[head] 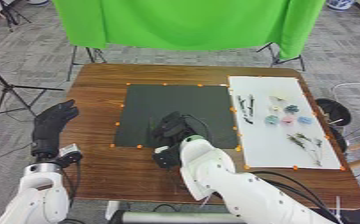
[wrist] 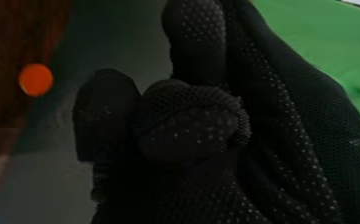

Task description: Arrange flowers

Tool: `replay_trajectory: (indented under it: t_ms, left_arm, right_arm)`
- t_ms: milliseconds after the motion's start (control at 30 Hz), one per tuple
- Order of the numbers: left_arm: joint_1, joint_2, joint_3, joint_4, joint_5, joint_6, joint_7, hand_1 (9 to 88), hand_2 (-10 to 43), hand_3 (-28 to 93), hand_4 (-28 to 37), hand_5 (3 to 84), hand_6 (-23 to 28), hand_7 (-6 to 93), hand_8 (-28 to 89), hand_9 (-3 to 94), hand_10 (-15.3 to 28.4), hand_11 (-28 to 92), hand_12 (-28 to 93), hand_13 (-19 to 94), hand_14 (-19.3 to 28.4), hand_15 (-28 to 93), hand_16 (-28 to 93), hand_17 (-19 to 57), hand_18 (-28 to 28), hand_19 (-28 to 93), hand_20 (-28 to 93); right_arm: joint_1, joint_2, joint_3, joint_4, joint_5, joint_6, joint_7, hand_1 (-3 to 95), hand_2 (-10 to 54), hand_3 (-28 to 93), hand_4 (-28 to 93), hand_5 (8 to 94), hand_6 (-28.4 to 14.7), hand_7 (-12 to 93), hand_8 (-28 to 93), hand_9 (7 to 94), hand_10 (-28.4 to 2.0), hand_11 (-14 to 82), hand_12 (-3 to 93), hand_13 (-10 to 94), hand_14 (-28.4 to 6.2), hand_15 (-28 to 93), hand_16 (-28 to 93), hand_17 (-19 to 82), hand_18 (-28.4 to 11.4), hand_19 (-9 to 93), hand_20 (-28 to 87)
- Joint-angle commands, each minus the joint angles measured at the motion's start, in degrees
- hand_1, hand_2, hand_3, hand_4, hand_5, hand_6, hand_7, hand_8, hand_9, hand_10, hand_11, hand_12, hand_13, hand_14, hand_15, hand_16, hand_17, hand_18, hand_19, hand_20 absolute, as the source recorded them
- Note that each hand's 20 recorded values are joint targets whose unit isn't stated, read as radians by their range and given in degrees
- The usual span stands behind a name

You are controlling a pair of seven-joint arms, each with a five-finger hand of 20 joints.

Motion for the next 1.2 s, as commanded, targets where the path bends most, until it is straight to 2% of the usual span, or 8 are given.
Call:
replay_trajectory:
  t_ms: [33, 267, 467, 633, 733, 767, 867, 1200]
  left_arm:
    - [0.77, -1.15, 0.63, -0.12, 0.11, -0.55, -0.49, 30.0, 1.0, 62, -28.3, 53.5, 1.0, 19.2, -8, 51.7, 13.4, 20, 13, 42, 15.3, 21, 0, 14.9, 10.2, 7, 25]
    - [1.49, -1.57, 0.05, -0.43, 0.21, -0.67, -0.54, 30.1, 0.4, 63, -28.3, 53.5, 1.1, 19.3, -8, 51.6, 13.4, 20, 13, 42, 15.4, 21, 0, 14.8, 10.2, 7, 25]
    - [2.06, -1.83, -0.44, -0.64, 0.04, -0.69, -0.79, 29.9, 0.0, 63, -28.3, 53.5, 1.1, 19.2, -8, 51.5, 13.3, 20, 13, 42, 15.3, 22, 0, 14.7, 10.2, 7, 25]
    - [2.09, -2.01, -0.45, -0.64, 0.22, -0.9, -0.72, 29.3, -1.0, 64, -28.3, 53.4, 1.1, 19.2, -8, 51.5, 13.3, 20, 13, 42, 15.3, 22, 0, 14.7, 10.2, 7, 25]
    - [2.11, -1.98, -0.51, -0.69, 0.26, -0.92, -0.73, 29.1, -1.8, 64, -28.3, 53.4, 1.1, 19.2, -8, 51.5, 13.3, 20, 14, 42, 15.2, 22, 0, 14.7, 10.2, 7, 25]
    - [2.2, -1.99, -0.63, -0.73, 0.28, -0.94, -0.75, 29.2, -1.9, 64, -28.3, 53.4, 1.1, 19.2, -8, 51.5, 13.3, 20, 13, 42, 15.2, 22, 0, 14.7, 10.2, 7, 25]
    - [2.42, -2.06, -0.91, -0.83, 0.16, -0.81, -0.63, 28.9, -2.3, 65, -28.3, 53.4, 1.1, 19.2, -8, 51.5, 13.3, 20, 14, 42, 15.3, 22, 0, 14.7, 10.2, 7, 25]
    - [2.63, -2.11, -1.04, -1.03, 0.21, -0.73, -0.6, 28.8, -3.2, 65, -28.3, 53.3, 1.1, 19.4, -8, 51.4, 13.2, 20, 13, 42, 15.5, 22, 0, 14.6, 10.3, 7, 25]
  right_arm:
    - [0.59, -0.1, -1.54, -0.48, 4.12, 2.38, -0.93, 60.7, -9.5, 61, -2, 68.2, -6.9, 50, 8, 93.6, -14.1, 19.9, 18.4, 94, 0.5, 61, 18, 79, -5.6, 76, 48]
    - [0.28, -0.25, -0.08, 0.01, 3.75, 1.5, -1.77, 60.5, -9.5, 61, -3, 66.7, -6.6, 51, 7, 93.6, -13.6, 14.9, 18.6, 94, 0.7, 61, 18, 79, -5.8, 76, 50]
    - [0.32, 1.24, -1.06, 0.48, -4.77, -0.01, -2.94, 58.5, -9.5, 62, 0, 66.5, -6.6, 52, 7, 93.5, -13.3, 14.2, 20.9, 94, 0.5, 61, 19, 79, -6.1, 76, 50]
    - [-0.27, 1.91, -1.47, 1.61, -7.29, -2.64, -5.17, 50.4, -9.5, 62, 2, 67.2, -5.3, 51, 9, 92.1, -13.9, 18.3, 16.3, 94, -0.3, 61, 19, 78, -6.7, 78, 49]
    - [-0.63, 2.93, -2.79, 1.59, -9.74, -4.34, -6.66, 40.0, -9.3, 65, 0, 67.7, -5.5, 49, 9, 91.3, -14.6, 18.5, 15.0, 94, -0.9, 61, 20, 77, -7.3, 80, 47]
    - [-0.6, 3.2, -3.23, 1.58, -9.53, -4.45, -6.97, 35.4, -8.2, 68, -1, 68.1, -5.2, 47, 7, 91.0, -14.7, 18.3, 14.9, 94, -1.1, 61, 20, 77, -7.7, 81, 45]
    - [-0.95, 3.37, -2.85, 1.36, -8.24, -6.32, -7.08, 24.4, -2.6, 70, -3, 68.4, -4.8, 46, -14, 89.2, -15.3, 17.2, 14.4, 94, -1.7, 60, 20, 76, -8.4, 83, 42]
    - [-0.47, 4.18, -3.05, 1.18, -11.81, -12.49, -7.81, 15.9, 0.3, 68, -6, 64.6, -5.4, 42, -14, 84.2, -15.6, 14.0, 13.0, 94, -3.1, 59, 21, 73, -10.3, 88, 37]
